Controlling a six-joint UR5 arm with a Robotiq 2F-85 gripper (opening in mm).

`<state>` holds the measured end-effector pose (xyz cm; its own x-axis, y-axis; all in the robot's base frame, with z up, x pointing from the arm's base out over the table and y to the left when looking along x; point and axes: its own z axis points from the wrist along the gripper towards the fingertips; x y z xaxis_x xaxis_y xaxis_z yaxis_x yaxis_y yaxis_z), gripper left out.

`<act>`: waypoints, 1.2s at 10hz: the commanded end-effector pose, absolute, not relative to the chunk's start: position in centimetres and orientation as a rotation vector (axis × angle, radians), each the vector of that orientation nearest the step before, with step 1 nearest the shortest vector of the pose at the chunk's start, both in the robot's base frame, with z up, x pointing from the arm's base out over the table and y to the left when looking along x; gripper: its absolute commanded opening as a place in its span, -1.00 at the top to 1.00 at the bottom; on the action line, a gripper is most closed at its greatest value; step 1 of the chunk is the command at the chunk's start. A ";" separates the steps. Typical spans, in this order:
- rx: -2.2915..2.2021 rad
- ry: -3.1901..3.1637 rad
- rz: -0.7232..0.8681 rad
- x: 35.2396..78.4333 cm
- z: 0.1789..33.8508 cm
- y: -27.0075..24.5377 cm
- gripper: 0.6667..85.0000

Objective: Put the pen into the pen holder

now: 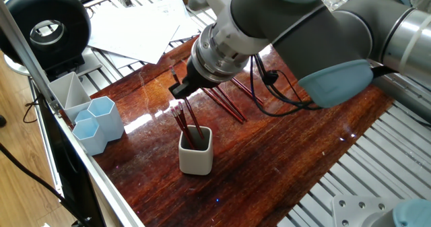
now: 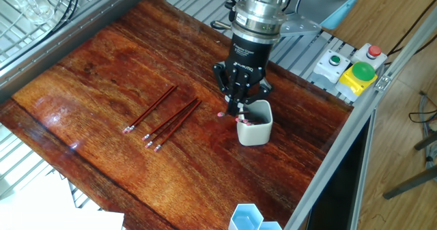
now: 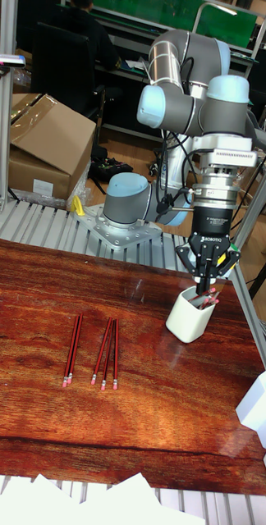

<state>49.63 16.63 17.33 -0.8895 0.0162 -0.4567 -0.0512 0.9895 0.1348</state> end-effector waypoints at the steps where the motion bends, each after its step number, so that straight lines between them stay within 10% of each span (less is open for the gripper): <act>1: -0.018 2.674 0.244 49.3 17.2 17.3 0.13; 4: -0.022 2.689 0.255 48.9 17.1 17.6 -0.13; 12: -0.217 2.799 0.151 48.8 17.4 15.2 -0.03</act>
<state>48.57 15.93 17.04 -0.9272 -0.0588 -0.3700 -0.1006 0.9904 0.0946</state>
